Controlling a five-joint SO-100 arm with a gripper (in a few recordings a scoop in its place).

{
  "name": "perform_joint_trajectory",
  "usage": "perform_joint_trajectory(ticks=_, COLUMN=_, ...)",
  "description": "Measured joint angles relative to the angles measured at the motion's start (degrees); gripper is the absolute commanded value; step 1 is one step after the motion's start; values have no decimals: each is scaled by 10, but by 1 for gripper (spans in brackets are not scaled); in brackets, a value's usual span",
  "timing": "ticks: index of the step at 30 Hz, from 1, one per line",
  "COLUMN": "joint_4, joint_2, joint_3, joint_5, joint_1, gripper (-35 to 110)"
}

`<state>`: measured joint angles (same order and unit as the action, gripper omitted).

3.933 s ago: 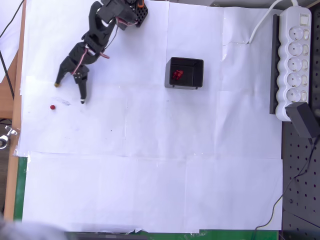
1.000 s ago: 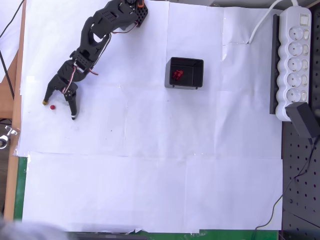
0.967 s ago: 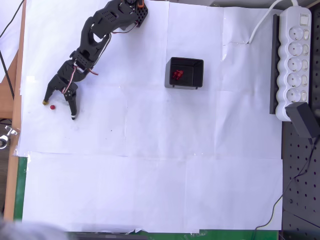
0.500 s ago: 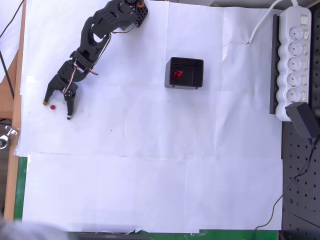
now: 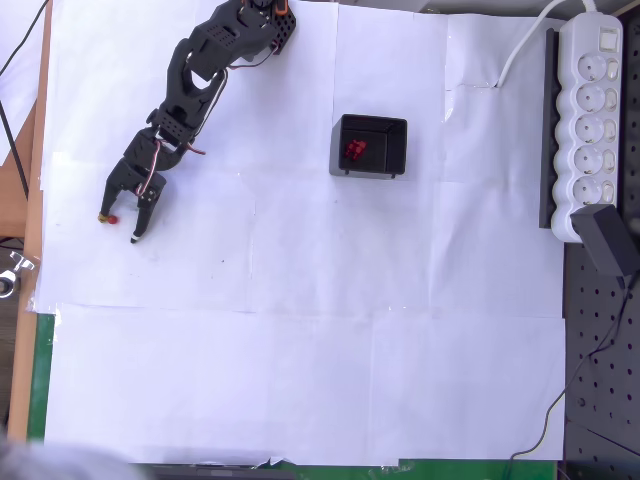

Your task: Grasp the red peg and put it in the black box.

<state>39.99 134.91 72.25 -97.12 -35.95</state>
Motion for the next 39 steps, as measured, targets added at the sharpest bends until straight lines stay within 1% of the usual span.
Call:
perform_joint_trajectory(ticks=11, joint_4=42, joint_2=0, joint_3=-29, joint_5=18, joint_1=-11, gripper=25)
perform_joint_trajectory(ticks=17, joint_4=54, joint_2=1, joint_3=-34, joint_5=27, joint_1=-11, gripper=20)
perform_joint_trajectory(ticks=19, joint_4=54, joint_2=1, joint_3=-34, joint_5=28, joint_1=-11, gripper=15)
perform_joint_trajectory(ticks=22, joint_4=57, joint_2=1, joint_3=-35, joint_5=28, joint_1=-11, gripper=14)
perform_joint_trajectory(ticks=31, joint_4=73, joint_2=5, joint_3=-39, joint_5=45, joint_1=-11, gripper=0)
perform_joint_trajectory(ticks=39, joint_4=77, joint_2=6, joint_3=-40, joint_5=47, joint_1=-11, gripper=0)
